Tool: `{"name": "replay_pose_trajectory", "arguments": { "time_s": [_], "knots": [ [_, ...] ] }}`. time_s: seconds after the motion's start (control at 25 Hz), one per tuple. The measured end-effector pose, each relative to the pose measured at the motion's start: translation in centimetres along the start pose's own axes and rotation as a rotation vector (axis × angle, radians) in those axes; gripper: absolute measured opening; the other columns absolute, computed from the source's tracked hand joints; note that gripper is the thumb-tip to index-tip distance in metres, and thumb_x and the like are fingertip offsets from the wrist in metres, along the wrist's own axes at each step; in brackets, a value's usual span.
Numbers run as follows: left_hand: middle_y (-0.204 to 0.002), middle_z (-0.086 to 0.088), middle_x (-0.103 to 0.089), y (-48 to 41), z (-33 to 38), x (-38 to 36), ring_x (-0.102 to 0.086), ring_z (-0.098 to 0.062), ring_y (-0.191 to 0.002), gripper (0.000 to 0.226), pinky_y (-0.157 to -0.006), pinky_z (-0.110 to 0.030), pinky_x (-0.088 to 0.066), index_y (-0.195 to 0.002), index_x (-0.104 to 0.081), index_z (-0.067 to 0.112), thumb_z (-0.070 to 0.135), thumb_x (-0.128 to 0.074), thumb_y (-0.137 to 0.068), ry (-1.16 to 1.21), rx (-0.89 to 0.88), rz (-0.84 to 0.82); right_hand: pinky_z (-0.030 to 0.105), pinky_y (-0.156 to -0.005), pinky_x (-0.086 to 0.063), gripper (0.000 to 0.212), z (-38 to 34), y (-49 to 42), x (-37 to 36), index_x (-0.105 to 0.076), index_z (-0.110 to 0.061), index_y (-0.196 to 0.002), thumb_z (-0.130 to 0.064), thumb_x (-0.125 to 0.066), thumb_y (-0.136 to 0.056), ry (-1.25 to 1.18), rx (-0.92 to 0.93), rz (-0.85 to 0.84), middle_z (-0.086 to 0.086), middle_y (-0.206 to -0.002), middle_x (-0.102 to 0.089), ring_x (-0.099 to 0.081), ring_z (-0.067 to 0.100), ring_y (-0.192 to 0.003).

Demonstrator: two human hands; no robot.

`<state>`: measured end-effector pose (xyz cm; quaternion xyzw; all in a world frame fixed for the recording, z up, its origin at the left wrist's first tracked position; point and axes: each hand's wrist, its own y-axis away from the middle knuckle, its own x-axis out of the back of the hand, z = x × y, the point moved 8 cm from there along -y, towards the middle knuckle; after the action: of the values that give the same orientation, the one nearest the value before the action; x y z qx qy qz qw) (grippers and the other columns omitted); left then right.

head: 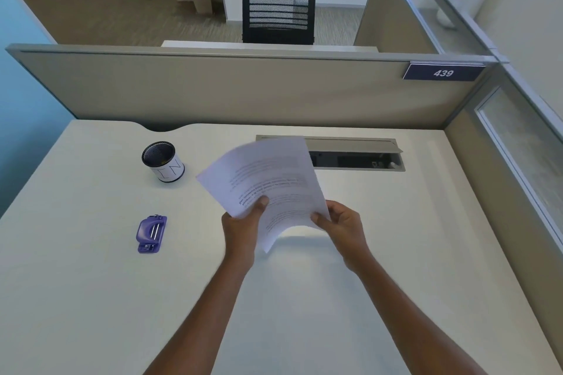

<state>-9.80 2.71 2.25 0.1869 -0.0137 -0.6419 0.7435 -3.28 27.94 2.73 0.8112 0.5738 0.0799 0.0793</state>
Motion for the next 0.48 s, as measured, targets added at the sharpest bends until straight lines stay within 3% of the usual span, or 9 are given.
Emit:
{"name": "replay_pose_trajectory", "arguments": {
  "time_s": [0.08, 0.16, 0.24, 0.36, 0.48],
  "knots": [
    [-0.117, 0.01, -0.086, -0.5, 0.3, 0.3, -0.082, -0.01, -0.108, 0.03, -0.088, -0.033, -0.066, -0.107, -0.086, 0.043, 0.023, -0.095, -0.087, 0.114, 0.033, 0.01, 0.043, -0.097, -0.068, 0.025, 0.4, -0.2, 0.8, -0.083, -0.02, -0.117, -0.007, -0.082, -0.095, -0.114, -0.05, 0.009, 0.007, -0.113, -0.086, -0.079, 0.036, -0.112],
    [-0.133, 0.003, -0.082, -0.5, 0.3, -0.2, -0.078, -0.019, -0.124, 0.041, -0.101, -0.045, -0.063, -0.126, -0.081, 0.034, 0.013, -0.089, -0.092, 0.274, 0.071, -0.024, 0.049, -0.099, -0.067, 0.029, 1.0, -0.1, 0.4, -0.079, -0.01, -0.124, -0.007, -0.082, -0.095, -0.258, -0.113, 0.005, 0.014, -0.119, -0.084, -0.078, 0.04, -0.116],
    [-0.14, -0.002, -0.078, -0.1, -0.3, -1.2, -0.075, -0.026, -0.129, 0.053, -0.097, -0.048, -0.065, -0.142, -0.072, 0.026, 0.008, -0.084, -0.094, 0.385, 0.118, -0.053, 0.051, -0.098, -0.067, 0.031, 1.0, 0.2, -1.1, -0.077, -0.007, -0.125, -0.004, -0.081, -0.094, -0.361, -0.156, -0.018, 0.016, -0.124, -0.082, -0.077, 0.04, -0.118],
    [-0.138, -0.007, -0.079, 1.0, -1.5, -2.4, -0.079, -0.027, -0.121, 0.054, -0.084, -0.044, -0.069, -0.144, -0.069, 0.023, 0.004, -0.081, -0.095, 0.464, 0.182, -0.042, 0.055, -0.096, -0.067, 0.035, 0.6, 0.4, -3.2, -0.076, -0.014, -0.123, -0.001, -0.083, -0.091, -0.407, -0.162, 0.001, 0.014, -0.124, -0.082, -0.08, 0.036, -0.112],
    [-0.139, -0.009, -0.078, 1.5, -2.3, -2.7, -0.081, -0.024, -0.116, 0.057, -0.084, -0.043, -0.07, -0.147, -0.067, 0.021, 0.001, -0.079, -0.096, 0.502, 0.189, -0.056, 0.051, -0.09, -0.068, 0.038, 0.1, 0.4, -3.7, -0.076, -0.02, -0.12, -0.001, -0.086, -0.089, -0.404, -0.155, 0.034, 0.01, -0.121, -0.084, -0.081, 0.034, -0.106]
  ]
}}
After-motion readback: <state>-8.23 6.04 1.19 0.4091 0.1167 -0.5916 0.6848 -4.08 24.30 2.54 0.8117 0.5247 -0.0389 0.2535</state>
